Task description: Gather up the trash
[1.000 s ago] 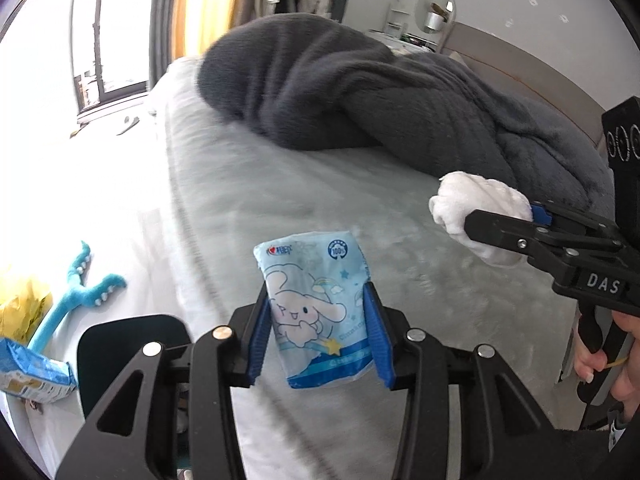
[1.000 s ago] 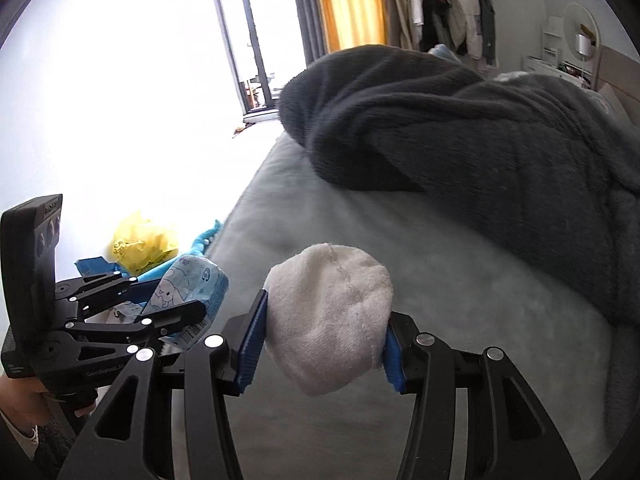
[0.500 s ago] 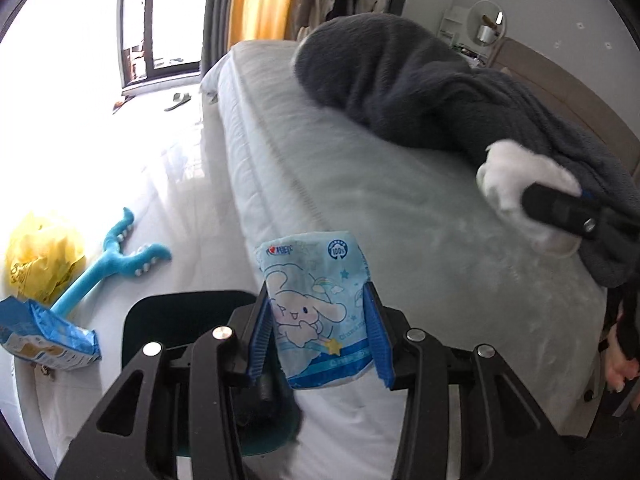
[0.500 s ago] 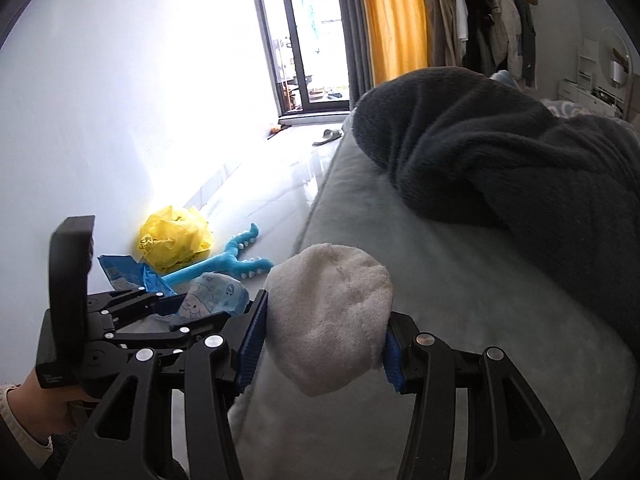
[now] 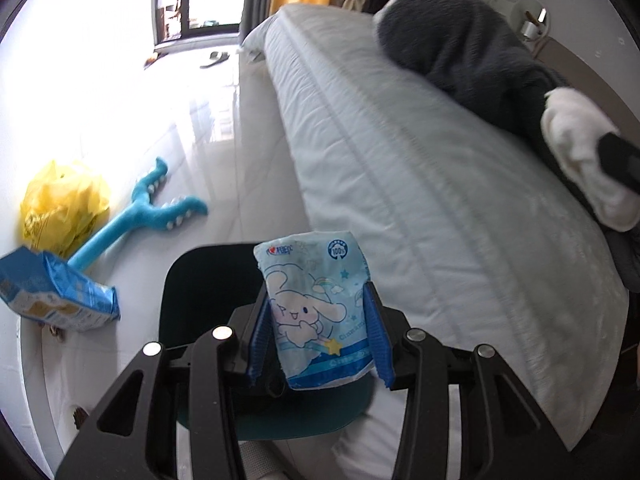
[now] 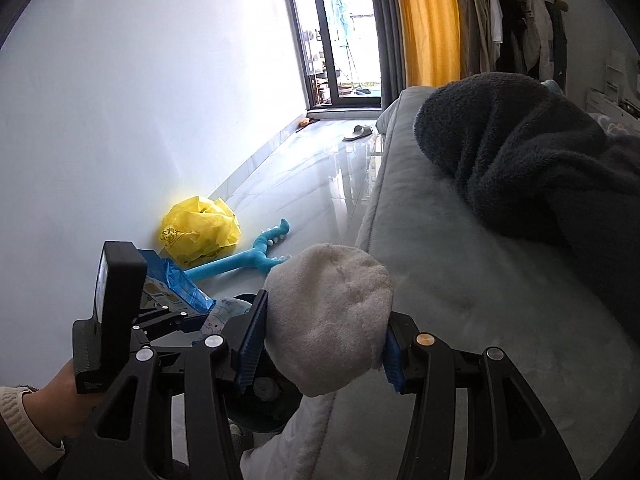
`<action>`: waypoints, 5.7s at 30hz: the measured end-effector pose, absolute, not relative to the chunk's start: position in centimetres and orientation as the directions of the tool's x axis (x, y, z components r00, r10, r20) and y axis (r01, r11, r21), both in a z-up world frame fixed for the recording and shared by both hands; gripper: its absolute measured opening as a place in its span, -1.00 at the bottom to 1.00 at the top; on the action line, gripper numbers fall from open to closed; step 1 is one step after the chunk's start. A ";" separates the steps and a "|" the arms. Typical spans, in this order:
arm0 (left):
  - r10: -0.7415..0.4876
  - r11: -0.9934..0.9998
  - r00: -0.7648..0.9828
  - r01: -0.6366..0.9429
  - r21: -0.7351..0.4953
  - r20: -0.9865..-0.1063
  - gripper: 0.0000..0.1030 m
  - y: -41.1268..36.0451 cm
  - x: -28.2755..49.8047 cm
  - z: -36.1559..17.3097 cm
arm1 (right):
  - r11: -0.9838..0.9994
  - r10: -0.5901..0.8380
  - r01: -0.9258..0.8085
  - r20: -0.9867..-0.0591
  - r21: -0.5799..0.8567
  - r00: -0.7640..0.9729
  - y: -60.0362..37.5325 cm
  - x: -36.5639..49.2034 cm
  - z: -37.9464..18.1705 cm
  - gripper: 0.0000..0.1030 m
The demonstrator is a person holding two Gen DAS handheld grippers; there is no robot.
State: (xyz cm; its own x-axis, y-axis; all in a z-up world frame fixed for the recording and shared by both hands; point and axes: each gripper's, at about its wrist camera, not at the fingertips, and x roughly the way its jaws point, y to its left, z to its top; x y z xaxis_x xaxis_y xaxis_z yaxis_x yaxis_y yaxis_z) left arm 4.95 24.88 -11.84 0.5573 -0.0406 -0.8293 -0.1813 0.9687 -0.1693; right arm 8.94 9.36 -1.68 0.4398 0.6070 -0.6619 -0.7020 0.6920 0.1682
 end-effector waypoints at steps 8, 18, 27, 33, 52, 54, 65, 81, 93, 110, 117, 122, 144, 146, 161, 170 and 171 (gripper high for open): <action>-0.062 0.955 0.465 -0.230 -0.188 -0.883 -0.09 27.8 3.9 -14.6 | 0.649 0.626 -0.742 -0.673 0.169 0.394 13.5 7.6 -2.3 -0.01; -0.067 0.944 0.436 -0.264 -0.198 -0.898 0.12 30.4 2.5 -15.6 | 0.633 0.606 -0.755 -0.715 0.168 0.349 16.6 7.6 -4.1 -0.01; -0.009 0.933 0.583 -0.287 -0.216 -0.813 0.42 32.7 1.0 -12.5 | 0.655 0.538 -0.736 -0.789 0.170 0.297 18.6 7.9 -7.8 -0.01; 0.034 0.932 0.665 -0.291 -0.217 -0.746 0.55 33.9 0.1 -10.2 | 0.657 0.488 -0.737 -0.834 0.158 0.256 20.3 7.9 -10.6 0.02; 0.120 0.954 0.817 -0.252 -0.162 -0.564 0.86 33.0 -1.7 -3.9 | 0.647 0.391 -0.743 -0.911 0.173 0.128 23.1 7.0 -17.2 0.07; 0.125 0.953 0.826 -0.254 -0.164 -0.550 0.87 33.0 -1.7 -3.4 | 0.651 0.381 -0.738 -0.917 0.174 0.120 23.0 7.0 -17.7 0.13; 0.171 0.949 0.850 -0.278 -0.148 -0.499 0.91 31.6 -2.0 -0.8 | 0.652 0.420 -0.732 -0.898 0.198 0.131 21.9 6.8 -15.9 0.55; 0.186 0.969 0.862 -0.240 -0.057 -0.472 0.94 24.2 -3.1 4.1 | 0.807 0.487 -0.581 -0.673 0.105 0.556 5.3 4.4 -0.3 0.91; 0.156 0.984 0.877 -0.176 -0.002 -0.454 0.94 16.4 -7.7 5.6 | 0.923 0.309 -0.384 -0.557 -0.019 0.771 -11.1 -3.4 5.6 0.94; 0.130 0.990 0.884 -0.143 0.004 -0.449 0.94 12.3 -12.8 3.3 | 0.922 0.379 -0.366 -0.468 0.124 0.798 -18.3 -10.5 4.5 0.94; 0.141 0.990 0.871 -0.135 0.046 -0.470 0.94 11.6 -12.4 2.6 | 0.917 0.388 -0.381 -0.466 0.115 0.795 -17.8 -10.9 4.6 0.94; 0.152 0.988 0.863 -0.142 0.058 -0.482 0.94 11.5 -12.3 2.3 | 0.915 0.395 -0.385 -0.465 0.120 0.792 -17.6 -11.2 4.6 0.94; 0.169 0.985 0.859 -0.158 0.063 -0.484 0.94 11.5 -12.4 2.2 | 0.915 0.396 -0.383 -0.468 0.127 0.790 -17.2 -11.1 4.5 0.94; 0.172 0.985 0.858 -0.162 0.063 -0.485 0.94 11.5 -12.5 2.2 | 0.915 0.395 -0.383 -0.468 0.125 0.791 -17.2 -11.1 4.5 0.94; 0.166 0.985 0.850 -0.162 0.051 -0.500 0.94 11.4 -12.2 1.9 | 0.916 0.394 -0.383 -0.470 0.124 0.790 -17.2 -11.1 4.5 0.94; 0.166 0.985 0.849 -0.163 0.049 -0.502 0.94 11.4 -12.2 1.9 | 0.915 0.394 -0.383 -0.470 0.124 0.789 -17.2 -11.1 4.5 0.94; 0.165 0.985 0.849 -0.164 0.048 -0.502 0.94 11.4 -12.2 1.9 | 0.915 0.394 -0.383 -0.471 0.123 0.790 -17.2 -11.1 4.5 0.94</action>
State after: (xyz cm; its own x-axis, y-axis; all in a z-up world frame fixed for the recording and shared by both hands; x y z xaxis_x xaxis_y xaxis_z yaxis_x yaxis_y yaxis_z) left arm -12.16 11.37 1.87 0.8487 0.1655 -0.5022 -0.1635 0.9854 0.0484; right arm -11.11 -17.22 4.48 0.7896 0.3937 -0.4706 -0.3830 0.9155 0.1233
